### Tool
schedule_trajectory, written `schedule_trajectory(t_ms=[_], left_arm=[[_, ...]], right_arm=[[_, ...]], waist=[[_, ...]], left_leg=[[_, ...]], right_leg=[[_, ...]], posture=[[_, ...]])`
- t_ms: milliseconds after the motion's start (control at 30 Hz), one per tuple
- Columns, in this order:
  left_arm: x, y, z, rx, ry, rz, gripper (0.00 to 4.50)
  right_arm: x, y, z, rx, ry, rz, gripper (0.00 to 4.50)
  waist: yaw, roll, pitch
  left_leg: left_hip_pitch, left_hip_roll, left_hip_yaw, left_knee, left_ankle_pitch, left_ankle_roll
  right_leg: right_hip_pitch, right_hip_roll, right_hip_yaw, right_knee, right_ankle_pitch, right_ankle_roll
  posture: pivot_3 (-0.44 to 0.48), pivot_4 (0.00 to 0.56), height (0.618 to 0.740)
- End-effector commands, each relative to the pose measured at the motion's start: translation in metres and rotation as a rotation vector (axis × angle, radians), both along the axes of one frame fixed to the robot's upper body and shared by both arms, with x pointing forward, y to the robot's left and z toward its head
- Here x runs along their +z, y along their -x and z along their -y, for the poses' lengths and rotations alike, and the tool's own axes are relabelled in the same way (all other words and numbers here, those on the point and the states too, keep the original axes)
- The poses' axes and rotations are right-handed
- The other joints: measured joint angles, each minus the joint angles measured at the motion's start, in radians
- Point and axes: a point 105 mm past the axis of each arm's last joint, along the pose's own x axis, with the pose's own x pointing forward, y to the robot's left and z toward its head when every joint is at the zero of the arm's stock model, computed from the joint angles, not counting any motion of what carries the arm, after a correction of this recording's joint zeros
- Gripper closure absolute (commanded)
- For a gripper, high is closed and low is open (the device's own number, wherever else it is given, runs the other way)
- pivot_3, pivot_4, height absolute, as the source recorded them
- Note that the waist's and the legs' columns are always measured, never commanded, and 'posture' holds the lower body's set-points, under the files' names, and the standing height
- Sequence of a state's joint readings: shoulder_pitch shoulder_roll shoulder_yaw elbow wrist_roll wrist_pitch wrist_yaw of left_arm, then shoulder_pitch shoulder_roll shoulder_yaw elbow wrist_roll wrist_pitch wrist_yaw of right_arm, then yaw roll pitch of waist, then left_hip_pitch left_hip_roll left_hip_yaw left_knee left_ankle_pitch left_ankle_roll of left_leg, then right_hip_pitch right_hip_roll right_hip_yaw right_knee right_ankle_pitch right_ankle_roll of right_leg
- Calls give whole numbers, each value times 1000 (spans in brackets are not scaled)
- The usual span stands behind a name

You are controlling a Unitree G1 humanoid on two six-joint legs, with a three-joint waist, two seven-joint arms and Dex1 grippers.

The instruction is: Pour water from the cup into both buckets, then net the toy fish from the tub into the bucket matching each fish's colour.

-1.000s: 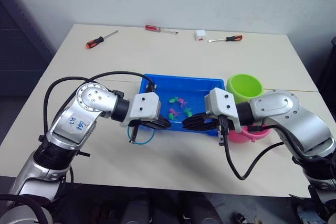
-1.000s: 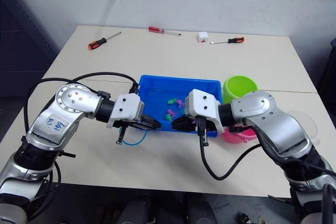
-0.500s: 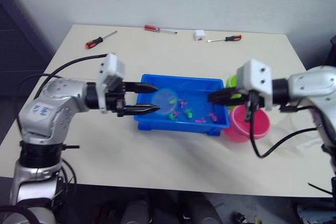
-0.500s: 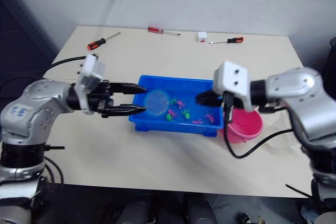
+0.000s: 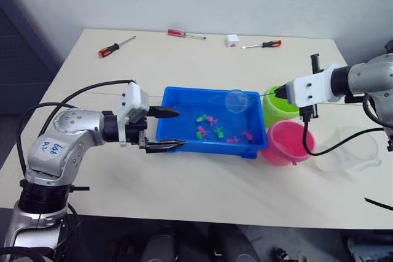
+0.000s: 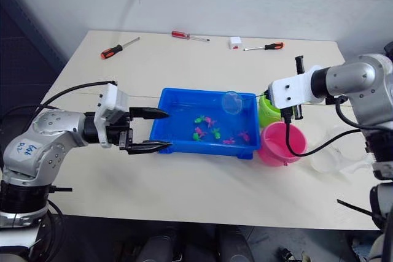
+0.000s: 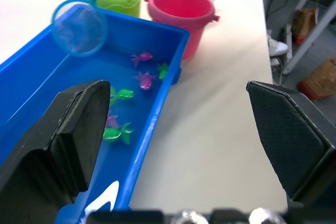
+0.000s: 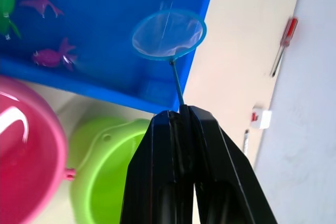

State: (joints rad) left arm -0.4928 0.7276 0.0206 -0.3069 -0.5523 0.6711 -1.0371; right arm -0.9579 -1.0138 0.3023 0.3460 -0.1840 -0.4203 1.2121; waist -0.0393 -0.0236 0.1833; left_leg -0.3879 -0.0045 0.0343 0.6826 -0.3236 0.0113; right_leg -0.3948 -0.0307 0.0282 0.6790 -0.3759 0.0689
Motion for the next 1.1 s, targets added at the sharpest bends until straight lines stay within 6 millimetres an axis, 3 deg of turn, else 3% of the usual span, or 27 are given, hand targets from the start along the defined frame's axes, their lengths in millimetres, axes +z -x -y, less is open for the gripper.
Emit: schedule_trajectory(t_ms=[33,333,600,867,1100], left_arm=[[8,4,4,-22,-12,58,24],[13,3,10,-48,-6,87,24],[13,5,8,-48,-13,86,24],[14,4,9,-57,-19,93,24],[13,5,12,-67,-20,96,24]], right_arm=[[5,-3,2,65,138,64,4500],[-7,-3,-3,176,267,19,4500],[-5,8,-14,206,223,-3,4500],[8,8,-1,157,280,18,4500],[-2,22,0,157,293,-62,4500]], waist=[[-2,0,0],[-12,0,0],[-15,0,0],[-14,0,0],[-12,0,0]], left_leg=[[0,0,0,0,0,0],[0,0,0,1,0,0],[0,0,0,1,0,0],[0,0,0,1,0,0],[0,0,0,1,0,0]], right_leg=[[0,0,0,0,0,0],[0,0,0,1,0,0],[0,0,0,2,0,0],[0,0,0,2,0,0],[0,0,0,2,0,0]], posture=[[0,150,740],[0,150,740],[0,150,740],[0,150,740],[0,150,740]])
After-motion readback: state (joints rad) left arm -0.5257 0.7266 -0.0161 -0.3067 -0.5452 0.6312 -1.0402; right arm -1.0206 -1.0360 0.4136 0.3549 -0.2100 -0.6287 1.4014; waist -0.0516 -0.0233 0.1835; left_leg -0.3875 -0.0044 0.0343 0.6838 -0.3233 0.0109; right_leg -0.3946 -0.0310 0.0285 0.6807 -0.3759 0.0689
